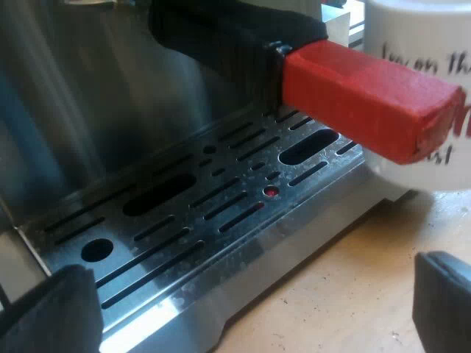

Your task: Place mug into machine

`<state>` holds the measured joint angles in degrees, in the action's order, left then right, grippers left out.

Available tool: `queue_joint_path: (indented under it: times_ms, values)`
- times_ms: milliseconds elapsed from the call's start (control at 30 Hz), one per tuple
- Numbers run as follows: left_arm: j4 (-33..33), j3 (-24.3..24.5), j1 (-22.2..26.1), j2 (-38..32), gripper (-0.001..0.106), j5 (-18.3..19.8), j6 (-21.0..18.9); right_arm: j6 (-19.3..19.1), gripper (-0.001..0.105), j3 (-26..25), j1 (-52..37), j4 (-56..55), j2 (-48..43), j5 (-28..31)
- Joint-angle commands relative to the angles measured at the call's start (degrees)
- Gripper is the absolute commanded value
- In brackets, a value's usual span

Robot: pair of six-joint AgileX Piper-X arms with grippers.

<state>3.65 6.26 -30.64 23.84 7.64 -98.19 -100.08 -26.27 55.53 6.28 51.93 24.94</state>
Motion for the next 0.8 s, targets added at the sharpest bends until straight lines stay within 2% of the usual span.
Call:
queue_joint_path:
  times_ms: [33, 100, 133, 167, 800]
  values:
    - [-1.1, 0.0, -0.2, 0.0, 0.087, -0.3, 0.0, 0.0, 0.000, -1.0, 0.0, 3.6, -1.2, 0.6]
    - [-1.1, 0.0, -0.2, 0.0, 0.087, -0.1, 0.0, 0.0, 0.000, -1.1, 0.0, 6.1, 1.3, 0.6]
    - [-1.1, 0.0, -0.2, 0.0, 0.087, -0.1, 0.0, 0.0, 0.000, -2.9, 0.0, 14.0, 10.7, 0.6]
    - [-1.1, 0.0, -0.2, 0.0, 0.087, -0.1, 0.0, 0.0, 0.000, -3.7, 0.0, 15.0, 12.4, 0.6]
    - [-1.1, 0.0, -0.2, 0.0, 0.087, -0.1, -0.4, 0.0, 0.000, -11.6, -0.1, 23.5, 30.6, 0.6]
